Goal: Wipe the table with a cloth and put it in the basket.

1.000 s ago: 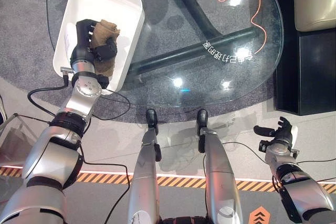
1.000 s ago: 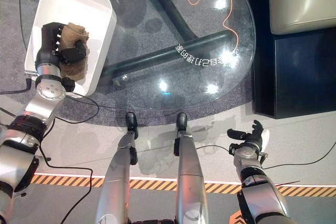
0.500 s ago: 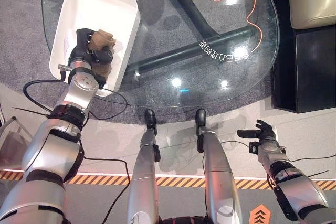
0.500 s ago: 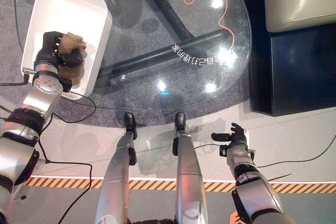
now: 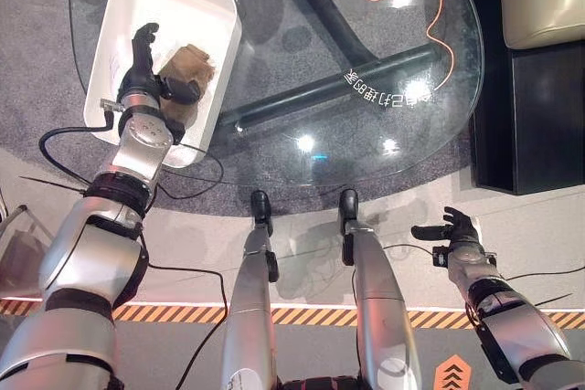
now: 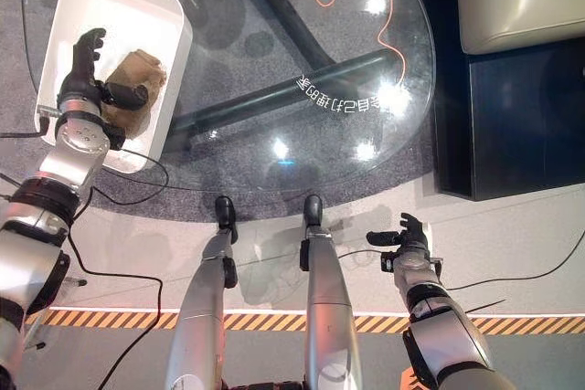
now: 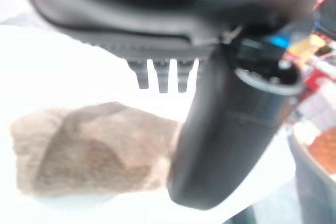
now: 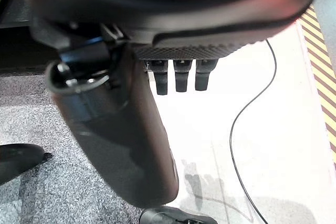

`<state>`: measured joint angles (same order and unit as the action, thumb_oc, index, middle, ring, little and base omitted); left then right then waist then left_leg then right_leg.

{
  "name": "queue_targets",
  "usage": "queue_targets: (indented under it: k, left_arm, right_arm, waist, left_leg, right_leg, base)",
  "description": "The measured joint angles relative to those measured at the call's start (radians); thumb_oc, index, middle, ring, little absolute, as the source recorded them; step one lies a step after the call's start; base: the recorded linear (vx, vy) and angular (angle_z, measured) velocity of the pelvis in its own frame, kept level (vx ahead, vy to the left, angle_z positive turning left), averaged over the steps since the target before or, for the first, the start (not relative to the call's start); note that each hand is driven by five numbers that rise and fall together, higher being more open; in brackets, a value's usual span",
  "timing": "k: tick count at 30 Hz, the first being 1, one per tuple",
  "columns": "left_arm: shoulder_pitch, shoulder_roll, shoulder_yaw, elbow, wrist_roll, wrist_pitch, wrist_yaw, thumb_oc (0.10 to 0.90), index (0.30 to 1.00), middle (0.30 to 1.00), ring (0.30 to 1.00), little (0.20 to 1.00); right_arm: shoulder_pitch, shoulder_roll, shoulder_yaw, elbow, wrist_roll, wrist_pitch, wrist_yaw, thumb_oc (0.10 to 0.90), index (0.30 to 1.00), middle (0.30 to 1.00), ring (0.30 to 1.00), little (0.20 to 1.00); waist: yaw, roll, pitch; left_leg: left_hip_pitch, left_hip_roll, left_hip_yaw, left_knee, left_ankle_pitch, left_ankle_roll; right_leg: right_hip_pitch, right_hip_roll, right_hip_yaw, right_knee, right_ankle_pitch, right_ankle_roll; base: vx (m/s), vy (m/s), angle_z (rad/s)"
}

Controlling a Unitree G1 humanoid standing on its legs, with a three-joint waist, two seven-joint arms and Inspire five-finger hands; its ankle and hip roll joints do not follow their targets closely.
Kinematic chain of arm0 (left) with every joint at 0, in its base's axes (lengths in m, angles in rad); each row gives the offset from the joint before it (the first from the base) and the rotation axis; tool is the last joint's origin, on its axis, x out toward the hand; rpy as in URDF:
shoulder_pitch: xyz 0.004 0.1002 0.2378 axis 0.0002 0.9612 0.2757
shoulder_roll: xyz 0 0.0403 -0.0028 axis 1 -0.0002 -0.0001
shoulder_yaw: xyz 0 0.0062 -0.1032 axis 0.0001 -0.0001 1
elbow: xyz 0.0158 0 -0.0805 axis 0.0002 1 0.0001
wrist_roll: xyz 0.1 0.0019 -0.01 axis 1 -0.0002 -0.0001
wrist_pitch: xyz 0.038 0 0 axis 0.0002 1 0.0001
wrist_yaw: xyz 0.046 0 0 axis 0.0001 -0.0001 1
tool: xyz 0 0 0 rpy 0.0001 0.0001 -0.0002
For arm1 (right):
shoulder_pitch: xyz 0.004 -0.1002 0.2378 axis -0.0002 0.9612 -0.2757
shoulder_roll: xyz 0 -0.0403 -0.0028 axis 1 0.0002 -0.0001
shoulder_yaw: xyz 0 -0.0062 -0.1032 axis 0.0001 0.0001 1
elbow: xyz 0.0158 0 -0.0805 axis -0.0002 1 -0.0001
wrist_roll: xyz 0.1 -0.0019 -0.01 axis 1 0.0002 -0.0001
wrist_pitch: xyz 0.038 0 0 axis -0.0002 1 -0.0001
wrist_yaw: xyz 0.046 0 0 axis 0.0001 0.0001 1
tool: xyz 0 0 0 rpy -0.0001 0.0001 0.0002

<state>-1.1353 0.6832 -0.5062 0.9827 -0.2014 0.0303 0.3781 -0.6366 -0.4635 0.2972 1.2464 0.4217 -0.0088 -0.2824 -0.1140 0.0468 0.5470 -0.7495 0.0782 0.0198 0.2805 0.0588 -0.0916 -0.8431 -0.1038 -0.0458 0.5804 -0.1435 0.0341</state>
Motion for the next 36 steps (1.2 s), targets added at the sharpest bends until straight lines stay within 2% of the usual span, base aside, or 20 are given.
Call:
queue_targets:
  k: [13, 19, 22, 23, 25, 26, 27, 28, 29, 31, 33, 36]
  left_arm:
    - [-0.007, 0.000, -0.023, 0.000, -0.001, -0.001, 0.012, 0.800, 0.900, 0.900, 0.900, 0.900]
    - [0.001, 0.000, -0.011, -0.005, -0.019, -0.043, 0.091, 0.800, 0.900, 0.900, 0.900, 0.900]
    - [0.035, -0.001, 0.035, -0.035, -0.019, -0.081, 0.123, 0.800, 0.900, 0.900, 0.900, 0.900]
    - [0.070, 0.000, 0.062, -0.060, -0.023, -0.112, 0.140, 0.800, 0.900, 0.900, 0.900, 0.900]
    - [0.070, 0.000, 0.062, -0.060, -0.023, -0.112, 0.140, 0.800, 0.900, 0.900, 0.900, 0.900]
    - [0.104, 0.001, 0.081, -0.074, -0.027, -0.148, 0.160, 0.800, 0.900, 0.900, 0.900, 0.900]
    - [0.112, 0.017, 0.111, -0.104, -0.034, -0.164, 0.175, 0.800, 0.900, 0.900, 0.900, 0.900]
    - [0.131, 0.021, 0.142, -0.121, -0.034, -0.172, 0.174, 0.800, 0.900, 0.900, 0.900, 0.900]
    - [0.194, 0.022, 0.189, -0.144, -0.036, -0.180, 0.176, 0.800, 0.900, 0.900, 0.900, 0.900]
    - [0.275, 0.026, 0.221, -0.140, -0.038, -0.186, 0.176, 0.800, 0.900, 0.900, 0.900, 0.900]
    - [0.335, 0.039, 0.254, -0.142, -0.038, -0.188, 0.176, 0.800, 0.900, 0.900, 0.900, 0.900]
    - [0.443, 0.049, 0.343, -0.143, -0.039, -0.186, 0.145, 0.800, 0.900, 0.900, 0.900, 0.900]
  right_arm:
    - [-0.001, 0.000, 0.000, 0.000, 0.000, -0.001, 0.000, 0.800, 0.900, 0.900, 0.900, 0.900]
    - [0.003, 0.009, 0.000, 0.002, 0.000, -0.001, -0.001, 0.800, 0.900, 0.900, 0.900, 0.900]
    - [0.013, 0.031, -0.002, 0.003, 0.000, 0.000, -0.002, 0.800, 0.900, 0.900, 0.900, 0.900]
    - [0.028, 0.044, -0.003, 0.002, -0.001, -0.002, -0.002, 0.800, 0.900, 0.900, 0.900, 0.900]
    - [0.028, 0.044, -0.003, 0.002, -0.001, -0.002, -0.002, 0.800, 0.900, 0.900, 0.900, 0.900]
    - [0.066, 0.049, -0.007, 0.003, -0.003, -0.001, -0.001, 0.800, 0.900, 0.900, 0.900, 0.900]
    - [0.076, 0.046, -0.012, 0.004, -0.005, -0.001, -0.001, 0.800, 0.900, 0.900, 0.900, 0.900]
    - [0.080, 0.047, -0.027, 0.005, -0.006, 0.000, 0.004, 0.800, 0.900, 0.900, 0.900, 0.900]
    - [0.105, 0.050, -0.056, 0.008, -0.006, 0.000, 0.011, 0.800, 0.900, 0.900, 0.900, 0.900]
    - [0.156, 0.049, -0.071, 0.018, -0.010, -0.001, 0.021, 0.800, 0.900, 0.900, 0.900, 0.900]
    - [0.208, 0.042, -0.102, 0.030, -0.012, 0.000, 0.027, 0.800, 0.900, 0.900, 0.900, 0.900]
    - [0.261, 0.035, -0.145, 0.040, -0.031, -0.001, 0.050, 0.800, 0.900, 0.900, 0.900, 0.900]
  waist:
    - [0.001, 0.000, 0.000]
    - [0.003, -0.003, 0.000]
    - [0.003, -0.009, 0.000]
    - [0.006, -0.009, 0.000]
    - [0.006, -0.009, 0.000]
    - [0.014, -0.010, -0.003]
    - [0.022, -0.011, -0.006]
    - [0.026, -0.010, -0.004]
    - [0.030, -0.010, -0.004]
    - [0.030, -0.007, -0.012]
    - [0.045, 0.000, -0.059]
    - [0.067, 0.010, -0.064]
  left_leg:
    - [0.000, 0.000, -0.001, 0.001, 0.002, -0.003]
    - [0.019, 0.001, -0.002, -0.003, 0.003, -0.004]
    - [0.070, 0.006, -0.001, -0.029, 0.006, -0.009]
    - [0.118, 0.013, 0.001, -0.059, 0.013, -0.013]
    - [0.118, 0.013, 0.001, -0.059, 0.013, -0.013]
    - [0.216, 0.018, 0.003, -0.123, 0.023, -0.011]
    - [0.238, 0.019, 0.006, -0.143, 0.027, -0.010]
    - [0.259, 0.021, 0.013, -0.159, 0.039, -0.011]
    - [0.327, 0.028, 0.026, -0.204, 0.050, -0.010]
    - [0.422, 0.031, 0.026, -0.247, 0.052, -0.009]
    - [0.443, 0.033, 0.025, -0.272, 0.049, -0.006]
    - [0.516, 0.031, 0.025, -0.297, 0.050, -0.006]
  right_leg:
    - [0.000, 0.000, -0.001, 0.008, 0.000, 0.000]
    - [0.020, 0.001, -0.002, 0.006, 0.003, 0.000]
    - [0.068, 0.007, -0.003, -0.023, 0.008, 0.001]
    - [0.117, 0.014, -0.004, -0.054, 0.018, 0.003]
    - [0.117, 0.014, -0.004, -0.054, 0.018, 0.003]
    - [0.207, 0.019, -0.007, -0.113, 0.016, 0.012]
    - [0.231, 0.019, -0.008, -0.133, 0.022, 0.014]
    - [0.251, 0.019, -0.009, -0.142, 0.032, 0.011]
    - [0.312, 0.025, -0.009, -0.185, 0.046, 0.013]
    - [0.413, 0.028, -0.015, -0.235, 0.045, 0.017]
    - [0.441, 0.030, -0.026, -0.273, 0.039, 0.026]
    - [0.526, 0.028, -0.032, -0.311, 0.050, 0.022]
  base:
    - [0.00, 0.000, 0.00]
    - [-0.01, -0.051, 0.00]
    - [-0.01, -0.044, -0.05]
    - [-0.01, -0.011, -0.07]
    - [0.00, -0.008, -0.04]
    - [0.03, -0.042, -0.04]
    - [0.03, -0.053, -0.07]
    - [0.06, -0.070, -0.15]
    - [0.04, -0.039, -0.15]
    - [0.05, -0.028, -0.02]
    - [0.09, -0.033, 0.07]
    - [0.11, 0.000, 0.05]
